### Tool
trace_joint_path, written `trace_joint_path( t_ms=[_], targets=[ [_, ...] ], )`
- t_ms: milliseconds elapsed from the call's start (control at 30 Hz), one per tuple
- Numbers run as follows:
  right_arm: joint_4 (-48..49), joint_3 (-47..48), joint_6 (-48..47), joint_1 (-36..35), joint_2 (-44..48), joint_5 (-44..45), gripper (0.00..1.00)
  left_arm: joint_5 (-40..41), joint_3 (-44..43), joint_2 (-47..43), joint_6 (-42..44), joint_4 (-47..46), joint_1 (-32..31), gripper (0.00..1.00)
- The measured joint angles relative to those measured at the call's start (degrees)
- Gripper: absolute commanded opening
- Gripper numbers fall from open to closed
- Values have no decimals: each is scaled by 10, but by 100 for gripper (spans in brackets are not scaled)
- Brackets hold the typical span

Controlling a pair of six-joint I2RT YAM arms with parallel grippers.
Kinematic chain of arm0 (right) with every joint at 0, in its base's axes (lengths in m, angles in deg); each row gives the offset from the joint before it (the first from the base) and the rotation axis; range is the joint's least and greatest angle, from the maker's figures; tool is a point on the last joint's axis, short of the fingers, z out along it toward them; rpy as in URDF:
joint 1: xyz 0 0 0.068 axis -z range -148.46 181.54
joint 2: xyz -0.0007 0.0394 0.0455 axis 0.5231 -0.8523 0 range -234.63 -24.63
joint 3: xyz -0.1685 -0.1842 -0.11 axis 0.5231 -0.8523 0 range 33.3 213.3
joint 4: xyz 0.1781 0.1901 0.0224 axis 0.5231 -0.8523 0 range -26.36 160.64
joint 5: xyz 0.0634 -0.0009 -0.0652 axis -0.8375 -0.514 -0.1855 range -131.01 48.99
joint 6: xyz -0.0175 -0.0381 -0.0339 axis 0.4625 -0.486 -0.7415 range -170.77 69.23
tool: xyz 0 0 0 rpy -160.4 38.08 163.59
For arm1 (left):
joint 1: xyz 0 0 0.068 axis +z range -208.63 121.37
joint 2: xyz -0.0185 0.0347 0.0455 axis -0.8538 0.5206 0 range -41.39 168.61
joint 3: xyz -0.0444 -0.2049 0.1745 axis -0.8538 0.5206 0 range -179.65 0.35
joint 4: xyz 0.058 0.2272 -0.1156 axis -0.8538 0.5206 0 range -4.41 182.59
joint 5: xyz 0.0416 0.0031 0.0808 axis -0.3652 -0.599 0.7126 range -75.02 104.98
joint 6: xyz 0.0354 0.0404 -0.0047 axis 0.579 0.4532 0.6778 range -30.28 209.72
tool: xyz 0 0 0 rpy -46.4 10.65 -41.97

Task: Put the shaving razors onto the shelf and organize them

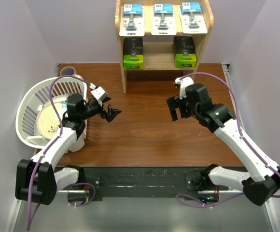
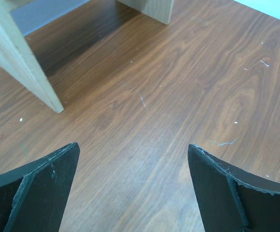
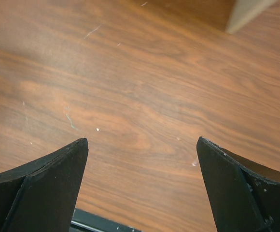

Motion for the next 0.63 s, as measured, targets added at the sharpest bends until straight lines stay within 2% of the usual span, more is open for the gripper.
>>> trace_joint_path(
  t_ms=[233, 633],
  targets=[
    [-70, 141, 30, 0, -7, 69, 99, 8, -46, 17, 9, 24, 6, 100],
    [-95, 120, 31, 0, 0, 97, 99, 29, -82, 32, 9, 28, 6, 100]
  ],
)
